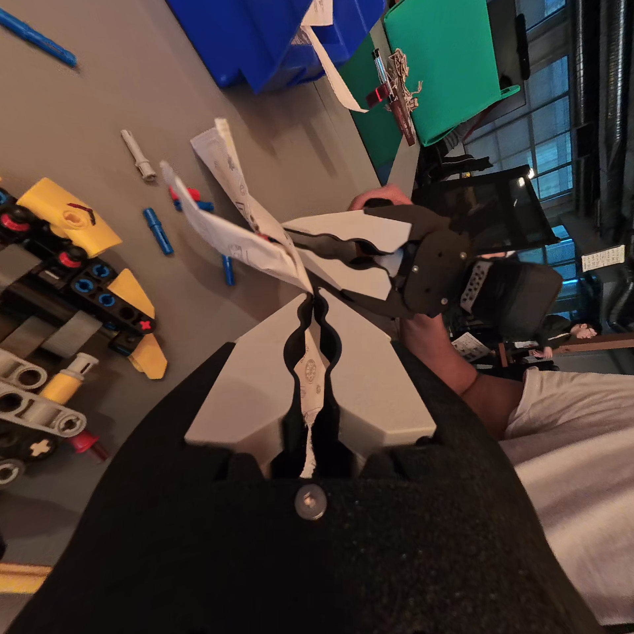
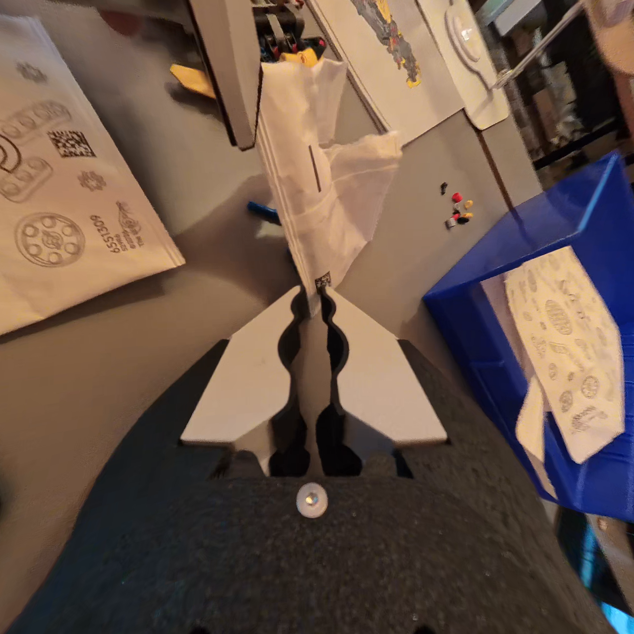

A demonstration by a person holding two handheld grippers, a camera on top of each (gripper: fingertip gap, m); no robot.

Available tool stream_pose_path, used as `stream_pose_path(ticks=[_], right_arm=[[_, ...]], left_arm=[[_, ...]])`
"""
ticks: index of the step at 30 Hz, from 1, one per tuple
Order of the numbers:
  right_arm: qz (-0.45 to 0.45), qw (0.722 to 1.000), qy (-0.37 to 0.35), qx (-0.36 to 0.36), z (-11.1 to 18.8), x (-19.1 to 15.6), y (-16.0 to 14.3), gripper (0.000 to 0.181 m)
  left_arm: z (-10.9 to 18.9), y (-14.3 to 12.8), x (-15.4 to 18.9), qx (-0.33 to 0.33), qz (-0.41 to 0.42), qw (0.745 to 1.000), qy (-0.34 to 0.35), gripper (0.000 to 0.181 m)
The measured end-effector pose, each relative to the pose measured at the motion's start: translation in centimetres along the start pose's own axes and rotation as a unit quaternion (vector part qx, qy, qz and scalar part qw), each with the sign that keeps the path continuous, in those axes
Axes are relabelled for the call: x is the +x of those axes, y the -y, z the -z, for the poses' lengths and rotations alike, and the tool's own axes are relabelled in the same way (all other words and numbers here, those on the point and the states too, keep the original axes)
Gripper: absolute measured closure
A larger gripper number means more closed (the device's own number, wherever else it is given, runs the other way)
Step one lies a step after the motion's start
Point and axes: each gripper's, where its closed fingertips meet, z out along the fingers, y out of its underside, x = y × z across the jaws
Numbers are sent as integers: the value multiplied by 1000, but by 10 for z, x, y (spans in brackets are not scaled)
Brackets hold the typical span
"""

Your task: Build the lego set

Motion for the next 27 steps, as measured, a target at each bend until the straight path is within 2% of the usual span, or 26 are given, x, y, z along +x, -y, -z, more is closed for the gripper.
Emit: stream_pose_path(ticks=[4, 8, 11, 13, 17, 20, 23, 25, 27], right_arm=[[42, 998, -34, -16, 9, 9, 2, 181], [39, 997, 13, -64, 16, 15, -2, 181], [48, 994, 38, -86, 18, 23, -4, 181], [52, 991, 65, -105, 21, 27, -4, 181], [61, 981, 123, -140, 29, 37, 6, 181], [69, 967, 170, -178, 30, 42, 11, 181], [79, 954, 202, -208, 27, 46, 14, 181], [75, 944, 228, -226, 27, 46, 15, 181], [72, 937, 243, -239, 27, 49, 19, 181]], left_arm=[[1, 4, -11, 4, -16, 999, 34, 181], [-3, 5, -15, -14, -81, 994, 77, 177], [0, 11, -17, -16, -146, 982, 122, 162], [6, 12, -17, -16, -183, 972, 144, 157], [22, 21, -16, 0, -277, 943, 183, 157], [33, 42, -15, 9, -371, 903, 219, 157], [33, 55, -16, -19, -438, 869, 230, 156], [32, 59, -18, -38, -453, 862, 224, 156], [28, 61, -14, -42, -458, 865, 201, 157]])
